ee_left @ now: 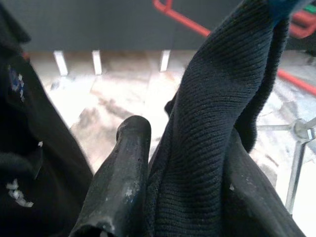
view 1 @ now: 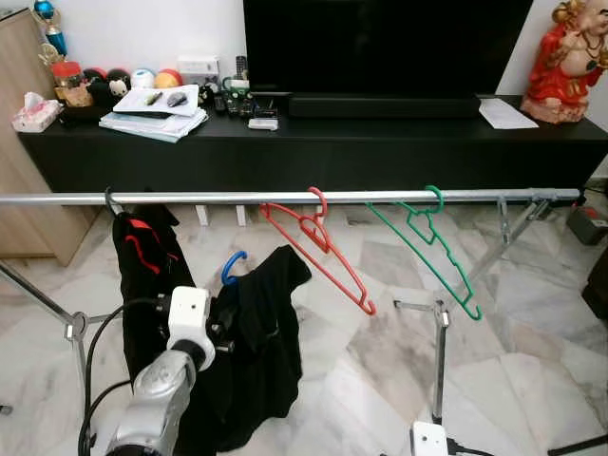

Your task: Hang hanger

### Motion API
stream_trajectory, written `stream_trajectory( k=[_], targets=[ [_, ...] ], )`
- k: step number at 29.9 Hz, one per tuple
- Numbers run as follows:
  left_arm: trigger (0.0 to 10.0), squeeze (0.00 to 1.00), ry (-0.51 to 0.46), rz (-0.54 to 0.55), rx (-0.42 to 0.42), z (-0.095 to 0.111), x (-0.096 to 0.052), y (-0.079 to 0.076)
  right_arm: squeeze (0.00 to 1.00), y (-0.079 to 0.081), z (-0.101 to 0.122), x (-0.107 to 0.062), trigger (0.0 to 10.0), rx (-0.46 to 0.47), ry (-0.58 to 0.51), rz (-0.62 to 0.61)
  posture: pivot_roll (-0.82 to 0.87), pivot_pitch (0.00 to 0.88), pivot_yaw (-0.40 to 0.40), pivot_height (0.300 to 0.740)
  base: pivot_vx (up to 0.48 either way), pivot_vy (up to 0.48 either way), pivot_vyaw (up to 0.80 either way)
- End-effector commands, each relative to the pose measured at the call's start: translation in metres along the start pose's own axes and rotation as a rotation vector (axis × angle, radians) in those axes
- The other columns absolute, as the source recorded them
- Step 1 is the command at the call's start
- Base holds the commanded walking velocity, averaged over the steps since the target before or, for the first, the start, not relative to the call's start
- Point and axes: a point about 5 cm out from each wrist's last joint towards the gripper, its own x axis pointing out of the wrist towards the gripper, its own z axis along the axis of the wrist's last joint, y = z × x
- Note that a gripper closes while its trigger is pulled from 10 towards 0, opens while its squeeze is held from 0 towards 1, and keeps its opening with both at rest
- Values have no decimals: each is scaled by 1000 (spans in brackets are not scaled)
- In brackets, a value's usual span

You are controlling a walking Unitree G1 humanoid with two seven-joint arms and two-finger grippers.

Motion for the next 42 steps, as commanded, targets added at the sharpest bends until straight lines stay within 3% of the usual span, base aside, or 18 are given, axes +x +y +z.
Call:
stream_trajectory(
  k=[1, 18, 27, 33, 42],
  targets=[
    [10000, 0, -38, 7, 15, 6, -2, 4, 0, 1, -2, 0, 10000, -1, 6, -2, -51, 99, -5, 740, 259, 0, 0],
    [10000, 0, -50, -36, 23, 4, -4, -3, 0, 5, 7, 1, 10000, -11, -8, -1, -53, 101, -10, 740, 108, 0, 0],
    [10000, 0, -56, -136, 76, 5, -6, -10, 0, 6, 9, 1, 10000, -19, -11, 1, -52, 102, -13, 740, 0, 0, 0],
    [10000, 0, -58, -187, 133, 14, -1, -14, 0, 6, 11, 2, 10000, -32, -13, 3, -49, 101, -16, 740, 0, 0, 0],
    [10000, 0, -62, -158, 114, 15, 5, -14, 0, 7, 13, 2, 10000, -37, -16, 6, -52, 95, -10, 740, 0, 0, 0]
  ],
)
